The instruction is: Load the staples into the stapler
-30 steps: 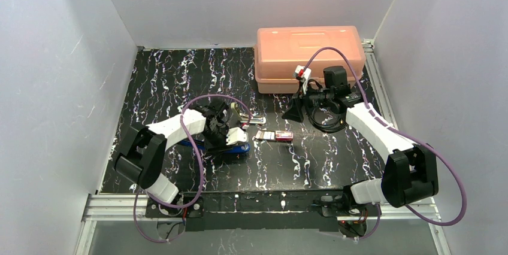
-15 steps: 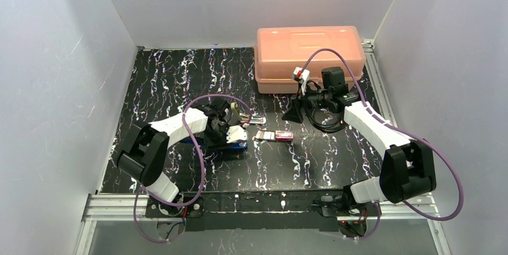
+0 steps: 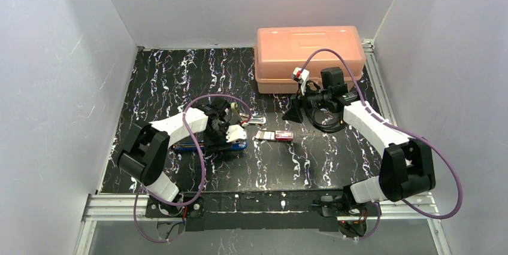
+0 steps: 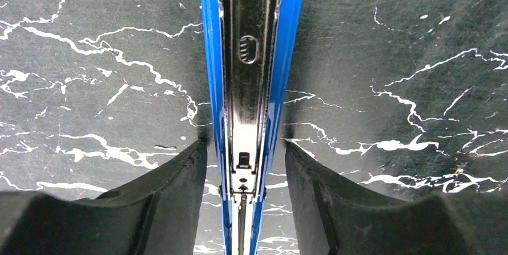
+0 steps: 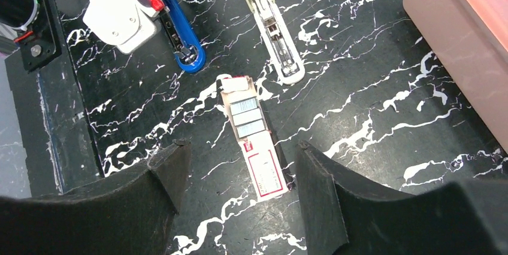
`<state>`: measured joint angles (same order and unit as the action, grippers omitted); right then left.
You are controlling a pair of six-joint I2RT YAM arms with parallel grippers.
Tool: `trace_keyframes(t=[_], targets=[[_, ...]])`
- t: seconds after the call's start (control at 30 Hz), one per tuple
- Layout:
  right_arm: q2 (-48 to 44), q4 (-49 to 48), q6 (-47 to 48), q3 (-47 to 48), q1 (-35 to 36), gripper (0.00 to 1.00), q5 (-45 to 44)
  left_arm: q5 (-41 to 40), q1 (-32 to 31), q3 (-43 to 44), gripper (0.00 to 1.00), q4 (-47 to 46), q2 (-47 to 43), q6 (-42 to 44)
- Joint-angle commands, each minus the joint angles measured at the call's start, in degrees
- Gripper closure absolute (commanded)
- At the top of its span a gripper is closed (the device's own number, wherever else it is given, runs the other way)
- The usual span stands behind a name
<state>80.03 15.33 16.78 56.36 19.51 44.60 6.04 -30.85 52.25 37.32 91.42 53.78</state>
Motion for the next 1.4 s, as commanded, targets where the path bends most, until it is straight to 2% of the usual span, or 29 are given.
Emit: trace_keyframes(t=[0.0,0.07,0.17,0.23,0.43,0.67,1.0,1.17,1.37], targets=[[0.8,-0.9,0.4,0.6,0.7,0.3,-2.1,-0.2,0.0,-0.5,0.5,1.6,0.9,-1.1],[0.9,-1.7,-0.1,0.2,1.9,0.3,-4.0,0.0,0.0,-0.1,0.49,1.6,0.0,-1.5],[1.7,-2.5,0.2,0.0,5.0,0.3,-6.9,0.7,0.0,0.9,0.39,2.3,-2.3,-2.2],[2.8,-2.2,1.3,0.3,7.3,0.3,-9.1,1.8,0.1,1.7,0.37,2.9,-4.0,-2.8],[7.3,2.0,10.2,1.4,15.1,0.27,-17.3,7.0,0.8,3.0,0.33,5.0,-10.2,-4.7],[13.1,2.9,16.3,1.9,17.4,0.21,-20.7,11.4,3.6,3.1,0.3,4.7,-17.5,-7.2],[19.4,1.3,19.8,4.2,20.6,0.22,-24.9,14.0,8.4,2.2,0.3,3.1,-22.2,-8.3],[21.5,1.5,21.9,4.3,22.1,0.31,-27.0,14.4,9.5,1.9,0.3,3.0,-23.4,-8.3],[21.4,6.3,29.4,4.8,22.4,0.64,-27.7,14.6,10.0,3.1,0.3,4.2,-23.4,-7.9]])
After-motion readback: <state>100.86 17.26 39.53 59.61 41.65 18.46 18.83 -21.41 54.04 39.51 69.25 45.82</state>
